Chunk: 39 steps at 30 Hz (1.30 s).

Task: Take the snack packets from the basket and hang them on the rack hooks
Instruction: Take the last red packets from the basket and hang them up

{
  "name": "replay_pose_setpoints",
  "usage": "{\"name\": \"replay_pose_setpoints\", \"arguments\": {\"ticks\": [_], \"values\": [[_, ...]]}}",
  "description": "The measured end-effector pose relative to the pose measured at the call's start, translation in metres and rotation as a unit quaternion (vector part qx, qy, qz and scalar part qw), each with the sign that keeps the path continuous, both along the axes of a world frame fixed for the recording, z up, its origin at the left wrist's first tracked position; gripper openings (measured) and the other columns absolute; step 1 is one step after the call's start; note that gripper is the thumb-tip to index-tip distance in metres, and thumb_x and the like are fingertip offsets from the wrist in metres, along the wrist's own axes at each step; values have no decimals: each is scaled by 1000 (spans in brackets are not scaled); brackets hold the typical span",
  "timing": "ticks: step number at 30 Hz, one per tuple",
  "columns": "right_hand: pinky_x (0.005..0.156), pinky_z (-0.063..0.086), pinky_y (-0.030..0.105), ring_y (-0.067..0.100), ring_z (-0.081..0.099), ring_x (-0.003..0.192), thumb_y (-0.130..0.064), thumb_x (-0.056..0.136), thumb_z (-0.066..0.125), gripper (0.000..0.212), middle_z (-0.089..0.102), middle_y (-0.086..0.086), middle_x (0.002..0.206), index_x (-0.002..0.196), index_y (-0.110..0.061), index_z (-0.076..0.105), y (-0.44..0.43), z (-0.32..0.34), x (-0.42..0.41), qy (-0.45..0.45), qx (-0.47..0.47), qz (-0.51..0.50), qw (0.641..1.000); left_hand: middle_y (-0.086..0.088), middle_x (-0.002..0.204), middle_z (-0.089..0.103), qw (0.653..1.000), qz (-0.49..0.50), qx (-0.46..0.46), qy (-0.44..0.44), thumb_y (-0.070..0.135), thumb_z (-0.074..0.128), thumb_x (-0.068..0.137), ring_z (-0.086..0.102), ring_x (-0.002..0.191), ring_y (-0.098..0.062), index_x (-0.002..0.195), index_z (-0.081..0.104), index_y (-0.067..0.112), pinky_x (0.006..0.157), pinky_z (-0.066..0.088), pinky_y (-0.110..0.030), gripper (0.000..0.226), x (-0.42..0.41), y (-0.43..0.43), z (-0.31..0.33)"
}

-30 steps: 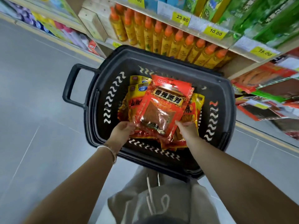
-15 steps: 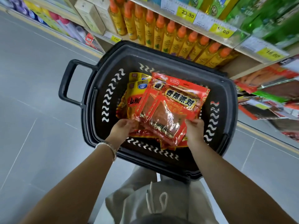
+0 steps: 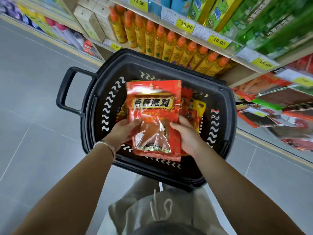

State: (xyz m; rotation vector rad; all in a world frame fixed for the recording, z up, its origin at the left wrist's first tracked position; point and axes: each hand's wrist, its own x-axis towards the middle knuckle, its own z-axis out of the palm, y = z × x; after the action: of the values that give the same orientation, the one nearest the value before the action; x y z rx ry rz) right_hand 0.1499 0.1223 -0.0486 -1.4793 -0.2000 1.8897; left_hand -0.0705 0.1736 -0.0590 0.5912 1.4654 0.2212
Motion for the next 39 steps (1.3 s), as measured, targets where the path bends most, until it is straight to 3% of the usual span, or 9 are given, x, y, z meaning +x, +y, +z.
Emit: {"name": "replay_pose_setpoints", "arguments": {"ticks": [4, 8, 12, 14, 19, 25, 29, 34, 39], "values": [[77, 49, 29, 15, 63, 99, -26, 92, 55, 20, 68, -2, 104, 110, -21, 61, 17, -18, 0, -138, -15, 2, 990, -6, 98, 74, 999, 48, 1, 4, 42, 66, 85, 71, 90, -26, 110, 64, 16, 83, 55, -44, 36, -16, 0, 1], [72, 54, 32, 11, 62, 75, -38, 84, 66, 41, 66, 5, 105, 115, -12, 57, 29, -53, 3, -388, -80, -39, 917, -9, 99, 72, 995, 73, 15, 69, 38, 61, 88, 69, 91, -30, 104, 64, 16, 87, 53, -45, 27, -30, -6, -5], [96, 44, 43, 30, 50, 119, -51, 70, 75, 79, 49, 10, 132, 132, -15, 40, 36, -84, -3, -455, -161, 22, 875, -8, 80, 66, 993, 101, 20, 61, 26, 54, 92, 62, 71, -23, 86, 61, 10, 75, 50, -39, 18, -41, -13, -12], [101, 35, 46, 31, 35, 129, -52, 65, 78, 87, 39, 9, 137, 134, -20, 35, 37, -90, -10, -487, -171, 44, 855, -7, 100, 66, 990, 120, 13, 79, 29, 57, 92, 65, 88, -25, 108, 56, 11, 84, 52, -44, 25, -41, -14, -14], [89, 41, 36, 27, 45, 119, -28, 67, 83, 70, 45, 8, 127, 124, -19, 42, 28, -92, -14, -474, -157, 3, 867, -3, 119, 58, 982, 156, 32, 99, 27, 60, 91, 59, 107, -28, 121, 38, 28, 92, 50, -51, 37, -38, -19, -18], [85, 41, 29, 15, 53, 93, 6, 69, 71, 73, 54, -6, 107, 129, -19, 39, -12, -54, 5, -361, -116, -135, 915, -10, 115, 65, 984, 174, 25, 27, 7, 55, 91, 64, 99, -29, 117, 54, 22, 81, 55, -46, 30, -36, -16, 2], [81, 43, 33, 20, 60, 99, -16, 72, 73, 39, 66, -5, 100, 109, -21, 60, -36, -25, 20, -315, -106, -170, 928, -13, 110, 70, 984, 177, 28, 15, 26, 62, 88, 70, 88, -26, 110, 63, 18, 75, 57, -42, 23, -28, -6, 22], [69, 37, 26, 6, 55, 68, -52, 83, 63, 32, 59, -9, 68, 72, -22, 60, -61, 7, 32, -425, -22, -151, 892, -5, 111, 67, 987, 140, 65, 50, 70, 51, 79, 66, 99, -26, 123, 54, 16, 89, 52, -46, 70, -4, 0, 50], [70, 35, 20, 14, 56, 87, -25, 93, 57, 15, 58, -12, 86, 106, -21, 55, -83, 47, 55, -497, 91, -136, 852, 12, 78, 60, 975, 50, 207, 71, 46, 50, 94, 58, 56, 1, 106, 54, 24, 43, 42, -6, 25, 43, -9, 87]]}}
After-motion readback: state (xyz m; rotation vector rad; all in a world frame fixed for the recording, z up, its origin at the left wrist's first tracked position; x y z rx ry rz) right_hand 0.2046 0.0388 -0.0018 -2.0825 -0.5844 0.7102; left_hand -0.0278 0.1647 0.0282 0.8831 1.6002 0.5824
